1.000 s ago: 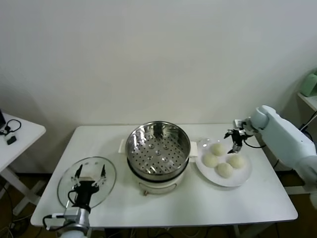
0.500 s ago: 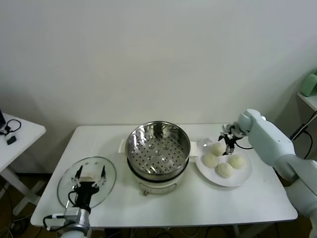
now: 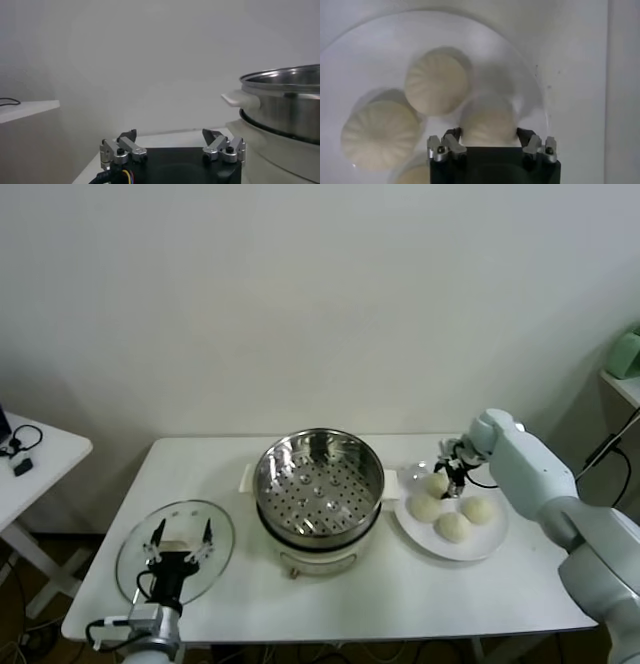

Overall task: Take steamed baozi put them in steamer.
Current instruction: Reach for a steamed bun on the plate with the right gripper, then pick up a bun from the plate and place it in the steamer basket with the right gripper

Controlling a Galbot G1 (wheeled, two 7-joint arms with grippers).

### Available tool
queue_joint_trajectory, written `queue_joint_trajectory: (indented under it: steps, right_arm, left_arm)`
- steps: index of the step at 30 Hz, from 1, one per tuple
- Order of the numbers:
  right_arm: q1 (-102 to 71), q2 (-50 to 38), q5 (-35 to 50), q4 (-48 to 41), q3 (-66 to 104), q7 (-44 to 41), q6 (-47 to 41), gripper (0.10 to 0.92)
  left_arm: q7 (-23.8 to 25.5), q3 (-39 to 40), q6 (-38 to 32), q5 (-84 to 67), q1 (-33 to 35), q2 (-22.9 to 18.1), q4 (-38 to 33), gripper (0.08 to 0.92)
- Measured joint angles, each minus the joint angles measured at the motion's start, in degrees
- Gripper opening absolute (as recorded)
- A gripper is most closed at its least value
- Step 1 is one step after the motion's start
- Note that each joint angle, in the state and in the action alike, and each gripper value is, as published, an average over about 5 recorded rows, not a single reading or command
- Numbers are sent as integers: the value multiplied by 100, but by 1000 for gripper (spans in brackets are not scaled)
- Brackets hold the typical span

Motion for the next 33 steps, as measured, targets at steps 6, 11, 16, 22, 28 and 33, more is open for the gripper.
queue_joint_trajectory:
  steps: [6,11,16,22,28,33]
  right_arm:
    - [-1,-14,-35,9,29,8,14,700]
    - [5,-86,-47,133,-5,-26,62,695]
    - [85,-225,-61,435,-117,-101,214,663]
    - [340,-509,137,1073,-454,-183,383,615]
    - [758,-848,483,1958,-917,-242,510,611]
    - [1230,-1016,793,2783,-1351,-280,573,611]
  left_arm:
    - [-7,-2,-1,-2,5,-4,1,823]
    - [-13,-2,-1,-4,19,-13,4,823]
    - [-19,-17,-1,-9,32,-19,-5,823]
    - [-22,-47,0,-12,54,-22,-21,823]
    - [-23,-53,-1,-13,82,-24,-18,823]
    - [-25,-57,2,-10,94,-26,-39,823]
